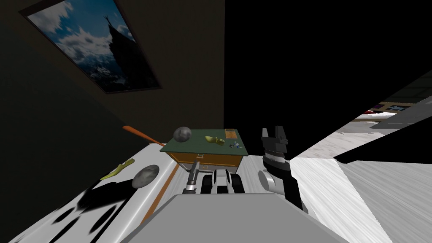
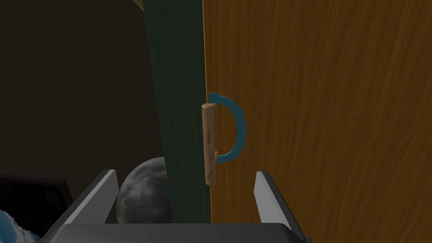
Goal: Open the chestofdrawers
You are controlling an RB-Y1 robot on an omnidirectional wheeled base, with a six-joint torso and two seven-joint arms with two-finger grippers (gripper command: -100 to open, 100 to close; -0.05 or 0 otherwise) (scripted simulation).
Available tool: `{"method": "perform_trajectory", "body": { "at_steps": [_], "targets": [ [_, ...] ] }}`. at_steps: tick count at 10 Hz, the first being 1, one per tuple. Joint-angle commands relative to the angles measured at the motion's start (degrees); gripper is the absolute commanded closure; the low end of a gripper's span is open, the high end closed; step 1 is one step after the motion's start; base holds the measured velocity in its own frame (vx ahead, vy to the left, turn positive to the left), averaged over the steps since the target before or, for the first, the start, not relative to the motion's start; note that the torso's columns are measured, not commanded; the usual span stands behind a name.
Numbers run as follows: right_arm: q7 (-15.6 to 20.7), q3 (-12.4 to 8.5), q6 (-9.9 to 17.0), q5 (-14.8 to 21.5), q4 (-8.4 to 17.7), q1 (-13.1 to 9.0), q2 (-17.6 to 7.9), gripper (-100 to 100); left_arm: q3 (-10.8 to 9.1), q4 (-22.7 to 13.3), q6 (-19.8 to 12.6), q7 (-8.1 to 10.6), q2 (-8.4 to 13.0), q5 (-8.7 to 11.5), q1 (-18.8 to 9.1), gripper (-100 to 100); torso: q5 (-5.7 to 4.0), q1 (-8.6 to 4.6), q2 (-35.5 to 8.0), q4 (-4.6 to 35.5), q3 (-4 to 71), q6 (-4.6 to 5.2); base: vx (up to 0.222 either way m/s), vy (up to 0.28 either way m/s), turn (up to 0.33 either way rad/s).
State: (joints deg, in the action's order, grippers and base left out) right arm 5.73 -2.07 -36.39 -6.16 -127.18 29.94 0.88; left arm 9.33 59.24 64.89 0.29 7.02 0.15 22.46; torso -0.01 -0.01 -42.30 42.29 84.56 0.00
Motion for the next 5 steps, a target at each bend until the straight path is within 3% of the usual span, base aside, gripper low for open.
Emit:
{"method": "perform_trajectory", "body": {
  "at_steps": [1, 2, 3, 5],
  "targets": [
    [0.00, 0.00, 0.00, 0.00, 0.00, 0.00, 0.00, 0, -0.34, 2.46, -2.88, 0.64, 0.64, 0.28, -0.30, -100, 0.01, 0.00, 0.01, -0.01, 0.00, 0.00, 0.000, 0.000, 0.000],
    [0.00, 0.00, 0.00, 0.00, 0.00, 0.00, 0.00, 0, -0.23, 1.73, -2.00, 0.40, 0.42, 0.19, -0.22, -100, 0.01, 0.01, 0.02, -0.01, 0.01, 0.00, 0.000, 0.000, 0.000],
    [0.00, 0.00, 0.00, 0.00, 0.00, 0.00, 0.00, 0, -0.06, -0.17, -0.27, 0.07, 0.00, 0.03, -0.23, 100, 0.01, 0.01, 0.01, -0.01, 0.01, 0.00, 0.000, 0.000, 0.000],
    [0.00, 0.00, 0.00, 0.00, 0.00, 0.00, 0.00, 0, -0.04, -0.25, -0.24, 0.09, -0.01, 0.02, -0.16, 100, 0.01, 0.00, 0.01, 0.00, 0.00, 0.00, 0.000, 0.000, 0.000]
  ]
}}
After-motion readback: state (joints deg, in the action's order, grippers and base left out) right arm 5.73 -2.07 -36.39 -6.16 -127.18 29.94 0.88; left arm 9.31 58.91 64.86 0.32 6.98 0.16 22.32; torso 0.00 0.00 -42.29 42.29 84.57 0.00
